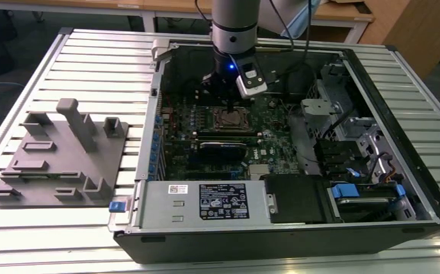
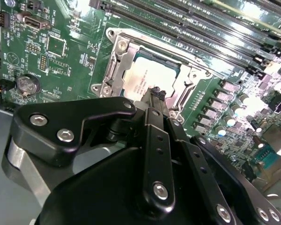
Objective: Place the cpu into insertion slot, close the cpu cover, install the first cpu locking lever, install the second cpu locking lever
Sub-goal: 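Install the first cpu locking lever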
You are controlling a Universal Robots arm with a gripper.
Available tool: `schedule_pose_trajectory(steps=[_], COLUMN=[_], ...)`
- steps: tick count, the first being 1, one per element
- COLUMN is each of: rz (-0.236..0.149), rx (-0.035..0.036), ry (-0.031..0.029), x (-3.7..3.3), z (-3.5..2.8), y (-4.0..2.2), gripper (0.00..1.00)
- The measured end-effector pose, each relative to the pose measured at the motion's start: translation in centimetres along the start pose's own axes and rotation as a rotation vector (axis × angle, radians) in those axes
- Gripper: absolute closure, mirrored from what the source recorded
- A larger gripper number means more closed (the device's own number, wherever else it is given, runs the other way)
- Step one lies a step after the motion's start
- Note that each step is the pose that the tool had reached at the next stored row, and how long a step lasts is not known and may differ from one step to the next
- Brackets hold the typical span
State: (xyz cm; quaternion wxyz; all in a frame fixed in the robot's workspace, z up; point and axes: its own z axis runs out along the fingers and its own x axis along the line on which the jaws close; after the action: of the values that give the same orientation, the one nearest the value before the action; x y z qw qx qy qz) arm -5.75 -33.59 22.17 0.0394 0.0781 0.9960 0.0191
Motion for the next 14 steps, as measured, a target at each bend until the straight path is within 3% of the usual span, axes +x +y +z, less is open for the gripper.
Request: schedule_pose_trajectory(steps=[4, 9, 14], rz=[-0.009, -0.013, -0.013], rx=[-0.0003, -0.0007, -0.0006], ry=[0.0003, 0.0005, 0.0005], x=[-0.13, -0.21, -0.23], z=[0.01, 0.00, -0.26], y=[-0.04, -0.53, -0.53], gripper=[0.90, 0.90, 0.90])
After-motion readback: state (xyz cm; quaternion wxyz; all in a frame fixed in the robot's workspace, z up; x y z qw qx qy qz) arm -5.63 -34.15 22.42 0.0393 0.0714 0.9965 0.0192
